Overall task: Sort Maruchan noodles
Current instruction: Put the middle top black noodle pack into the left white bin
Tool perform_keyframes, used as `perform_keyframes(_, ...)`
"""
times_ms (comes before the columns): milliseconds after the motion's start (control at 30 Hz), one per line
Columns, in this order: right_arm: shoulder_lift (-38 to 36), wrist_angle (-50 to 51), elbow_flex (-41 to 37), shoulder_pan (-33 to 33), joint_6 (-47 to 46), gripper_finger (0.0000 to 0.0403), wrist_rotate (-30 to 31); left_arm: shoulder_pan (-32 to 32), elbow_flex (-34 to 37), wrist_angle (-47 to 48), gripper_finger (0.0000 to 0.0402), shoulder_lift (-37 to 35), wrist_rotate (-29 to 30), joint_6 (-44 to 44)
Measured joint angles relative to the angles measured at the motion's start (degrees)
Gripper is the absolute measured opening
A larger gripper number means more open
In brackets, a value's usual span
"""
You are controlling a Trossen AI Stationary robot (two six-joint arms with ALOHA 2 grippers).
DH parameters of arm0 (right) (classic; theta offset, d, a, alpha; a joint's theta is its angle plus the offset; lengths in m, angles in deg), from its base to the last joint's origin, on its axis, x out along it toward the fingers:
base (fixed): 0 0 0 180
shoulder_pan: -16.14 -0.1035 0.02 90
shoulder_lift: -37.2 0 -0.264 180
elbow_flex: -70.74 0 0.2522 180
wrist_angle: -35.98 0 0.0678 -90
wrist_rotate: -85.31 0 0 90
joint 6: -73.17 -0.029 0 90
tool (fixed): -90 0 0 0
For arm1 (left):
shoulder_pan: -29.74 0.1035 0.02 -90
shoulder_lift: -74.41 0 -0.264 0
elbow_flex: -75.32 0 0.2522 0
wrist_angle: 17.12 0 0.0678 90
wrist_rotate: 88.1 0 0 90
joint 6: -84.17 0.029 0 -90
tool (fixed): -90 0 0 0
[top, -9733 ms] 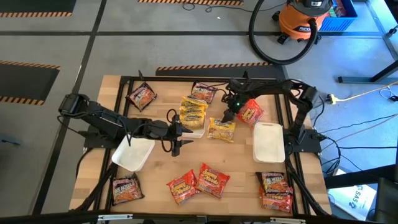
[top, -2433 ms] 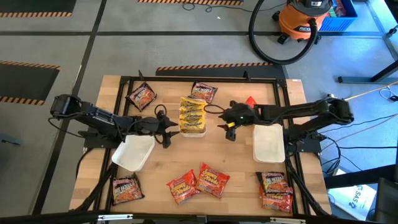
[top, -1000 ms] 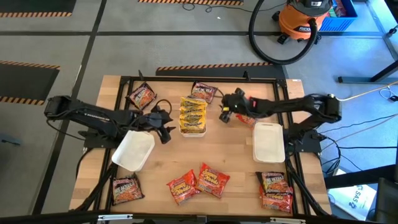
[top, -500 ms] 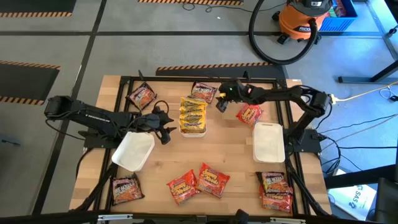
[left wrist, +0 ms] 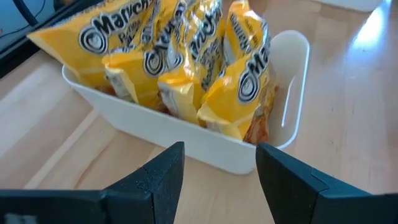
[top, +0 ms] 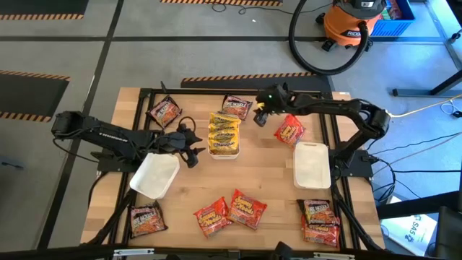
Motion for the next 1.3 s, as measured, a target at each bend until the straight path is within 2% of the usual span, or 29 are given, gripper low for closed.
perform_keyframes(200, 6.49, -12.95, 0.09, 0.52, -1.82, 0.0188, 0.02, 0.0, 0.0, -0.77, 0.0192, 0.0, 0.0, -0.31)
perform_keyframes(367, 13.02, -12.05, 5.06, 2.34, -1.83, 0.0188, -1.9, -0.02, 0.0, -0.89, 0.0192, 0.0, -0.26, -0.97)
perform_keyframes(567, 20.3, -4.48, 13.18, 4.92, 1.32, 0.0188, -5.0, 0.03, 0.0, -1.33, 0.0192, 0.0, -0.02, -0.15)
perform_keyframes(767, 23.38, 1.19, 16.76, 5.29, 2.77, 0.0188, -5.96, 0.07, 0.0, -1.83, 0.0192, 0.0, 0.02, 0.03)
perform_keyframes(1000, 23.21, 9.31, 17.01, 5.18, 4.57, 0.0188, -5.63, 0.04, 0.0, -1.77, 0.0192, 0.0, -0.01, -0.01)
perform_keyframes(1300, 20.38, 30.15, 17.02, 2.91, 4.57, 0.0188, -5.06, 0.02, 0.0, -1.71, 0.0192, -0.02, -0.1, -0.41)
